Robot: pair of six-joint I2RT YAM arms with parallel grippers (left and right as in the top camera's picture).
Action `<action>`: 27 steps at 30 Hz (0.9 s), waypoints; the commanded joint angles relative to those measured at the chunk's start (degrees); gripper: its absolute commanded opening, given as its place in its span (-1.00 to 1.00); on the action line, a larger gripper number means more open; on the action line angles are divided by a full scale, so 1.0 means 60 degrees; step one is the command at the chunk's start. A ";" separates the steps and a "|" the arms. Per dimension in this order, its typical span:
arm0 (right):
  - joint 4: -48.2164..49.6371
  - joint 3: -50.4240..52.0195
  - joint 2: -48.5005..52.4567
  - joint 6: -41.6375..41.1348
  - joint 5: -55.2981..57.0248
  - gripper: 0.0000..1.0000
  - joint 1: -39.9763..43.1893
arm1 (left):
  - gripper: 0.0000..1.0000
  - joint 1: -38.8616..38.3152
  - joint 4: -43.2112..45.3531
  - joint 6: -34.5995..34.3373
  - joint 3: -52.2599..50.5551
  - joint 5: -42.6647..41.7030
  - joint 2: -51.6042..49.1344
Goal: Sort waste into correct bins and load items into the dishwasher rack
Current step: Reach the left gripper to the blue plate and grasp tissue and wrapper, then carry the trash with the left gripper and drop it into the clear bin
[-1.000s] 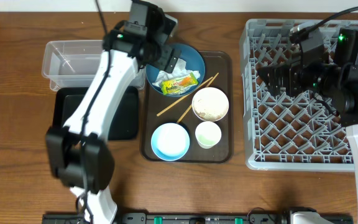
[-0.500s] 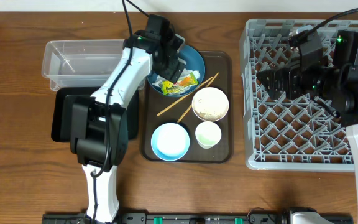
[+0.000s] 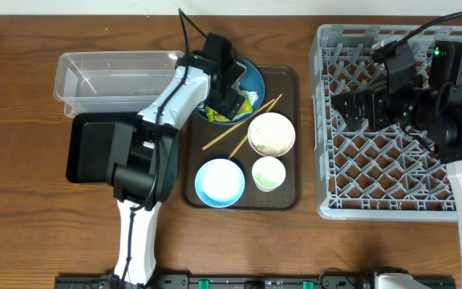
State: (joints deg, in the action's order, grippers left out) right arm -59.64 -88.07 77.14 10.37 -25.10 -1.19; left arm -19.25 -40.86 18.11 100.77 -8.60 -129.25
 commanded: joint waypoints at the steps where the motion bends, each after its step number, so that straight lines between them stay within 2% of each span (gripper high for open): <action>1: -0.0036 -0.0186 0.0040 -0.0004 -0.0138 0.99 0.0066 | 0.79 0.0029 -0.0018 0.0157 0.0076 0.0197 -0.0270; 5: -0.0033 -0.0186 0.0040 -0.0007 -0.0135 0.98 0.0066 | 0.45 0.0029 -0.0047 0.0153 0.0073 0.0193 -0.0415; 8: -0.0033 -0.0186 0.0040 -0.0004 -0.0135 0.96 0.0066 | 0.04 0.0029 -0.0055 0.0160 0.0073 0.0193 -0.0415; 9: -0.0033 -0.0186 0.0040 -0.0004 -0.0131 0.94 0.0066 | -0.13 0.0029 -0.0015 0.0160 0.0073 0.0193 -0.0415; 10: -0.0029 -0.0186 0.0040 -0.0004 -0.0131 0.94 0.0066 | -0.42 0.0029 0.0018 0.0157 0.0076 0.0193 -0.0408; 11: -0.0022 -0.0186 0.0040 -0.0004 -0.0131 0.93 0.0066 | -0.63 0.0029 0.0044 0.0153 0.0076 0.0193 -0.0408; 12: 0.0004 -0.0186 0.0040 -0.0004 -0.0113 0.89 0.0066 | -0.80 0.0029 0.0058 0.0149 0.0076 0.0193 -0.0404; 13: 0.0011 -0.0186 0.0040 -0.0004 -0.0102 0.87 0.0066 | -0.87 0.0029 0.0073 0.0091 0.0076 0.0193 -0.0379; 20: 0.0080 -0.0186 0.0040 -0.0004 -0.0058 0.83 0.0069 | -0.88 0.0044 0.0080 -0.0776 0.0098 0.0197 0.0415; 27: 0.0291 -0.0186 0.0040 -0.0004 -0.0066 0.80 0.0069 | -0.88 0.0299 0.0146 -0.2186 0.0106 0.0197 0.2499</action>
State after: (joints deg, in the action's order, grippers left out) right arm -58.28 -88.07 77.14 10.37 -25.08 -1.19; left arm -18.76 -40.25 9.78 100.73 -8.12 -122.06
